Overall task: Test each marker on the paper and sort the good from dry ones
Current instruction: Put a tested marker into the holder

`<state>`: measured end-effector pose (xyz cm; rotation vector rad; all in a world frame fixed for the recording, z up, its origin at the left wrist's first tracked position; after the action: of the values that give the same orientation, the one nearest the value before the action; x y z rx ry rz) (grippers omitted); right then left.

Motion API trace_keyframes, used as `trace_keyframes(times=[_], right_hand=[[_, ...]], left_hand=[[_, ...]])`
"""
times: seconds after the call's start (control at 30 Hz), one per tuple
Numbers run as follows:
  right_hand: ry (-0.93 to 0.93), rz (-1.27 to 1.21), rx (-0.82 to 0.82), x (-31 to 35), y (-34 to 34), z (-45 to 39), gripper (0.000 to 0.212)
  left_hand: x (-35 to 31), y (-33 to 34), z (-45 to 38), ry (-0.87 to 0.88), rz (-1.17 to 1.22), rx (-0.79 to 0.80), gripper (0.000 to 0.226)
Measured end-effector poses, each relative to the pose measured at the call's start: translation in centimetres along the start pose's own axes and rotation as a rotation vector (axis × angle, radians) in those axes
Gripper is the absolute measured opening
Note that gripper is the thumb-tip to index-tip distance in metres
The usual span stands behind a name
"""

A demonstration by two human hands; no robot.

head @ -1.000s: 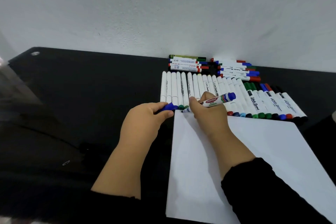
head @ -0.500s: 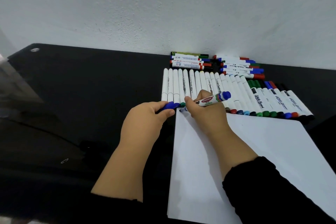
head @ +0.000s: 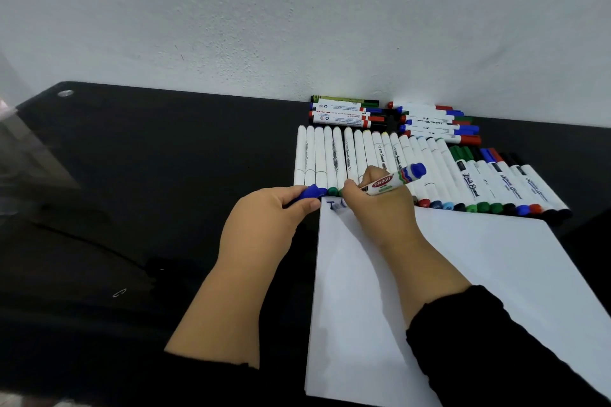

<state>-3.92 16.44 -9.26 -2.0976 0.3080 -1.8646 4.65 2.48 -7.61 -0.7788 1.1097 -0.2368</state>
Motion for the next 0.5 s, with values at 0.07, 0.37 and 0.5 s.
trace_keyframes(times=[0.07, 0.37, 0.5], right_hand=[[0.006, -0.037, -0.035, -0.01, -0.38, 0.01, 0.037], [-0.005, 0.008, -0.037, -0.01, -0.33, 0.03, 0.037], [-0.003, 0.004, -0.046, -0.11, -0.42, 0.09, 0.036]], left_hand=[[0.08, 0.1, -0.09, -0.008, -0.004, 0.013, 0.045], [0.35, 0.38, -0.1, 0.007, 0.02, -0.001, 0.043], [0.56, 0.44, -0.12, 0.001, 0.039, -0.01, 0.041]])
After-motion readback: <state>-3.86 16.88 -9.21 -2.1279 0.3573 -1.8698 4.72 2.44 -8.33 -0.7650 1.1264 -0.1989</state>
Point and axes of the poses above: each hand's wrist, its own z-axis away from the middle knuckle, its own y-axis out of the palm, x = y × z, the point moved 5 cm from there along -z, towards the middle knuckle, and after that the axes turned 1 degree about z, right-handed, at the moved point
